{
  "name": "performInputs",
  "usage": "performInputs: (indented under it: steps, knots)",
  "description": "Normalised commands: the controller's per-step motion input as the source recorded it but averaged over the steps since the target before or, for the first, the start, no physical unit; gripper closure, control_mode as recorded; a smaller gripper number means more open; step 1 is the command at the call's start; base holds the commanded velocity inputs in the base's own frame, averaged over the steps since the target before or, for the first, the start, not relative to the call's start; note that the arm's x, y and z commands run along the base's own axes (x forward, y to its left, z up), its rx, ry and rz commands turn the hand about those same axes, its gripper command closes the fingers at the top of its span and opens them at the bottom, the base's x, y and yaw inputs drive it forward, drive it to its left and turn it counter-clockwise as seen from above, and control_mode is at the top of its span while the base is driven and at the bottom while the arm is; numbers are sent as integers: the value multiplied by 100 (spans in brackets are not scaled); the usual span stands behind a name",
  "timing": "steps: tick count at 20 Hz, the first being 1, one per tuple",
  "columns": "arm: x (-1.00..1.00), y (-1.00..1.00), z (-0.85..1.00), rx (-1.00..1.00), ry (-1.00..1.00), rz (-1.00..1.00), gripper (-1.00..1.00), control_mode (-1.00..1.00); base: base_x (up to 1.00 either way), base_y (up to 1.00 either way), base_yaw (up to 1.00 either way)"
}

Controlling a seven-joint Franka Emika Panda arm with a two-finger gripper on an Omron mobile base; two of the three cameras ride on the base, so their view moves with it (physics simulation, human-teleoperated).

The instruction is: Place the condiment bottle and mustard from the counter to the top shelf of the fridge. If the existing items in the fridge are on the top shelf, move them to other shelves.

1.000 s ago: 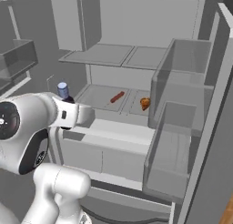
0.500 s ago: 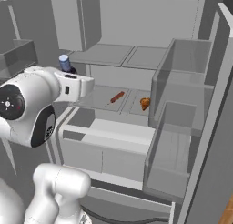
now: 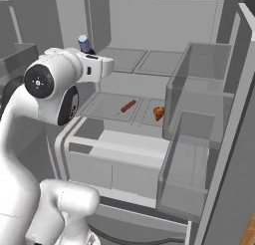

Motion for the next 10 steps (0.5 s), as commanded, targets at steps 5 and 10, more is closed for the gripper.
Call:
performInputs:
  steps: [5, 10]
  knots:
    - [90, 0, 7, -1, 21, 6, 100, -100, 0, 0, 0]
    - [87, 0, -8, 0, 9, 1, 100, -100, 0, 0, 0]
